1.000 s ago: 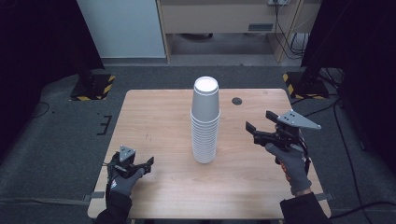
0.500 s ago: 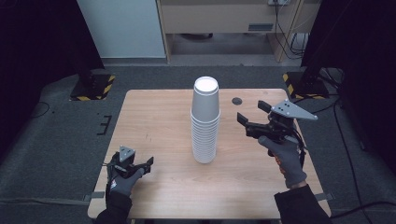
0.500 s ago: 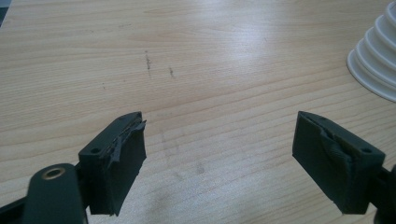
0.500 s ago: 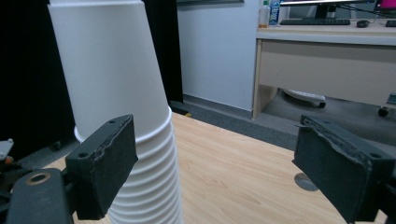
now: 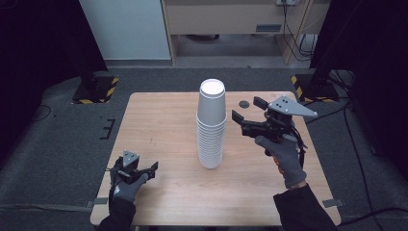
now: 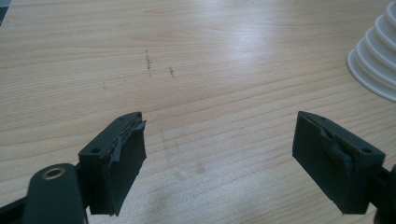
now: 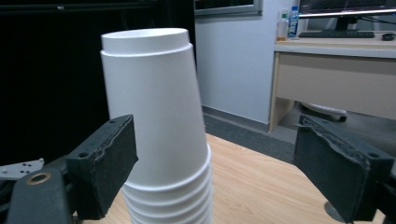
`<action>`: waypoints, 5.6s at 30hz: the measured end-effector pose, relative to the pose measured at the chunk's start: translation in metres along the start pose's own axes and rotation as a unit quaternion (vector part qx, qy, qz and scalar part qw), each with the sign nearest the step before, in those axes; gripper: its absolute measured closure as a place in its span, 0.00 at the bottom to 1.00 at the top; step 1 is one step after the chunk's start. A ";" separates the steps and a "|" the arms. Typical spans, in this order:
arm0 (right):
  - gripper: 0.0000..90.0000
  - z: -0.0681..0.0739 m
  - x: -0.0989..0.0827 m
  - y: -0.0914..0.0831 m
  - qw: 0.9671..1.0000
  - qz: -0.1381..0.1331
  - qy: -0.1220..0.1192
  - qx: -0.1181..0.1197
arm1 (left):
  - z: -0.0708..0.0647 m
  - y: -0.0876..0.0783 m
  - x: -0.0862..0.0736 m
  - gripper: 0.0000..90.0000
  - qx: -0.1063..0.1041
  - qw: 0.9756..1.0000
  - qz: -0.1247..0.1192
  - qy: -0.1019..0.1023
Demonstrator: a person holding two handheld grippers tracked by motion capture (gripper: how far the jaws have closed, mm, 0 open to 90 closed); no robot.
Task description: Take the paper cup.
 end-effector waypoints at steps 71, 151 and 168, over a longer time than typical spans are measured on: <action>0.17 0.048 0.007 0.080 1.000 0.009 -0.015 0.009 | 0.000 0.000 -0.001 0.18 -0.002 1.000 0.005 0.004; 0.17 -0.050 -0.056 -0.037 0.992 -0.015 0.116 -0.040 | -0.009 -0.001 0.004 0.29 -0.022 0.999 -0.016 0.022; 0.17 -0.055 -0.102 -0.047 0.987 0.006 0.156 -0.044 | -0.020 -0.002 0.011 0.32 -0.039 0.998 -0.045 0.035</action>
Point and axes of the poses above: each handheld gripper's, and its own axes: y roughly forward along the jaws, x roughly out of its top, z roughly to its left, the point moved 6 cm from there along y, roughly forward along the jaws, and after that the axes turned 5 degrees about -x, right-handed, at the moved point
